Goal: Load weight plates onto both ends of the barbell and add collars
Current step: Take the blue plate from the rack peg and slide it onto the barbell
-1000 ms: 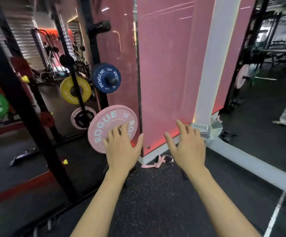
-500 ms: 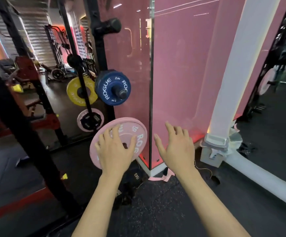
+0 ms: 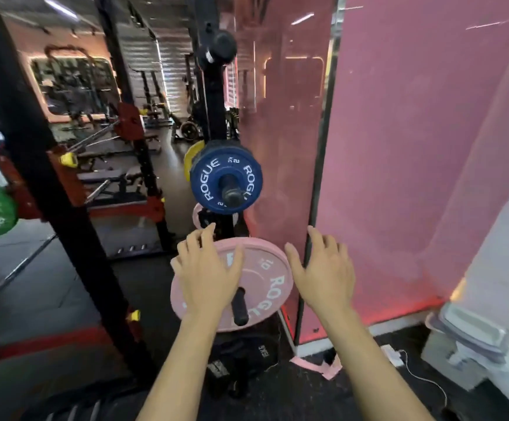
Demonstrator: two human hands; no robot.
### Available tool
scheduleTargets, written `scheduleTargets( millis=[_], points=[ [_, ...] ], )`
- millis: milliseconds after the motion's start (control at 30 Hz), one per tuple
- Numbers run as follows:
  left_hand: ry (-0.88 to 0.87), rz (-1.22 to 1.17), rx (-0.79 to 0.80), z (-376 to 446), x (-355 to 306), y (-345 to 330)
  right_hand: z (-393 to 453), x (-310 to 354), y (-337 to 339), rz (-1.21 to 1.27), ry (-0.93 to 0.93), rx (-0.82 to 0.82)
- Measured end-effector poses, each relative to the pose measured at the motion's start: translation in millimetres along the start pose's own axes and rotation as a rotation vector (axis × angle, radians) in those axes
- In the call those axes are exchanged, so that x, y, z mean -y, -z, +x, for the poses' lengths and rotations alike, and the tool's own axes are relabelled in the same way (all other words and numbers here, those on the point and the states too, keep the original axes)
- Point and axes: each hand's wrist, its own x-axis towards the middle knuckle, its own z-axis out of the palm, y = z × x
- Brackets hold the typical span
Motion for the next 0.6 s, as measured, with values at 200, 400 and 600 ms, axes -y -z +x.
scheduleTargets(
  millis=[200, 400, 600],
  points=[
    [0.084, 0.07, -0.093, 41.2, 10.4, -28.3, 61.5, 1.9, -39.7, 0.101, 0.091, 0.015],
    [0.077, 0.089, -0.141, 107.4, 36.0, -59.7, 118.8, 28.5, -90.4, 0.149, 0.112, -0.008],
    [0.101, 0.105, -0.148, 183.8, 66.7, -86.4, 183.3, 62.5, -128.9, 0.118, 0.146, -0.022]
  ],
)
